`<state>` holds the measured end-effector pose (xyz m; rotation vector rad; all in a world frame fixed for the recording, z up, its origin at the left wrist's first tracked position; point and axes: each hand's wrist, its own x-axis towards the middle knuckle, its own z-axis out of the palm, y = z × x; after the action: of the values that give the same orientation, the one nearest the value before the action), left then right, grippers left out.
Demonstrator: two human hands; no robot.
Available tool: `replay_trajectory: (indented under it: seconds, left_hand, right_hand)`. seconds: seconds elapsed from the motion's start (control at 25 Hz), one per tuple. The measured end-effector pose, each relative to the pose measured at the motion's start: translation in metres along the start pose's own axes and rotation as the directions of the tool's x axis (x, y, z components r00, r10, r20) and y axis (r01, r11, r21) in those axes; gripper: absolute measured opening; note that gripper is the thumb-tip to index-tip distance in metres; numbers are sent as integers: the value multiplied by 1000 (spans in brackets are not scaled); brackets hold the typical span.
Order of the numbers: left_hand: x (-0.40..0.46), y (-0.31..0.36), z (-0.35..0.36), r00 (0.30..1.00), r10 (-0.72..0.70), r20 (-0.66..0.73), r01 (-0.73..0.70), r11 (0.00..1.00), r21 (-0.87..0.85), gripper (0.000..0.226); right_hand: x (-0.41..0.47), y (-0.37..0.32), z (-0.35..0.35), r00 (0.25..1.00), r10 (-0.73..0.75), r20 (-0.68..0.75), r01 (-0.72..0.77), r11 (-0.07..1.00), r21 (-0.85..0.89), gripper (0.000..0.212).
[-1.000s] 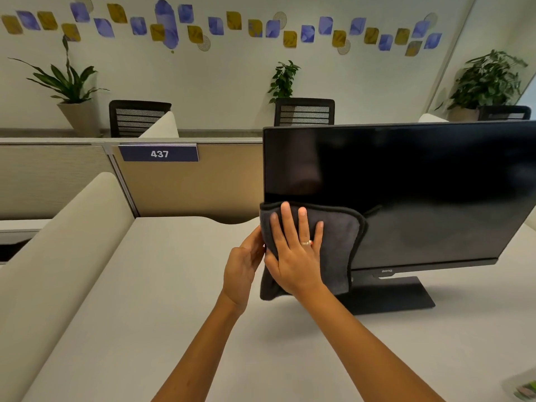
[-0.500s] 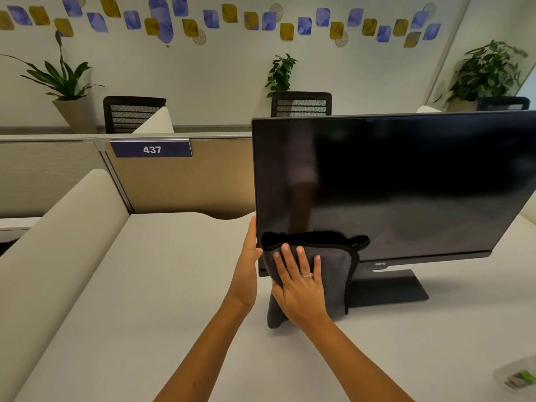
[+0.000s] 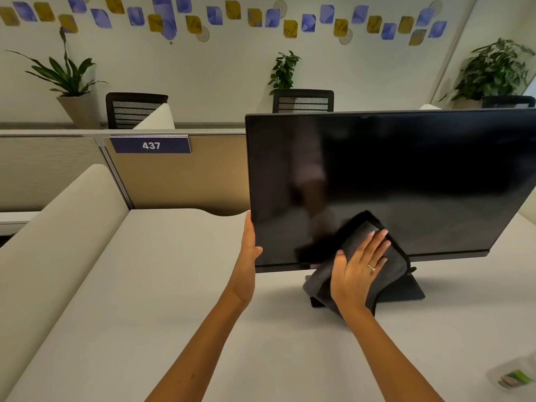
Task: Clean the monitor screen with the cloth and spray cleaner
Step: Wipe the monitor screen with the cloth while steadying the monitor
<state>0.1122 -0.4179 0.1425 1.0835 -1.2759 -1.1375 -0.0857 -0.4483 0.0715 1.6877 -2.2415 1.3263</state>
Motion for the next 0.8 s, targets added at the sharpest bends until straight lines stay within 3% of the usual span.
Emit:
replay_trajectory:
  seconds: [0.12, 0.32, 0.48, 0.56, 0.64, 0.8]
  left_hand:
    - [2, 0, -6, 1000, -1, 25, 1, 1000, -4, 51]
    - [-2, 5, -7, 999, 17, 46, -15, 999, -35, 48]
    - [-3, 8, -4, 998, 46, 40, -45, 998, -35, 41]
    - [-3, 6, -4, 999, 41, 23, -40, 999, -31, 43]
    - [-2, 4, -3, 999, 32, 9, -32, 999, -12, 48]
    - [0, 2, -4, 1000, -25, 0, 25, 999, -46, 53]
  right_hand:
    - [6, -14, 0, 1000, -11, -29, 12, 999, 50, 76]
    - [2, -56, 8, 977, -214, 4, 214, 976, -34, 80]
    - [-31, -65, 31, 831, -531, 165, 554, 818, -154, 77]
    - [-47, -54, 39, 758, -606, 243, 650, 731, -205, 79]
    - [-56, -39, 43, 740, -613, 278, 671, 703, -237, 81]
    - [-48, -14, 35, 788, -563, 248, 614, 741, -271, 78]
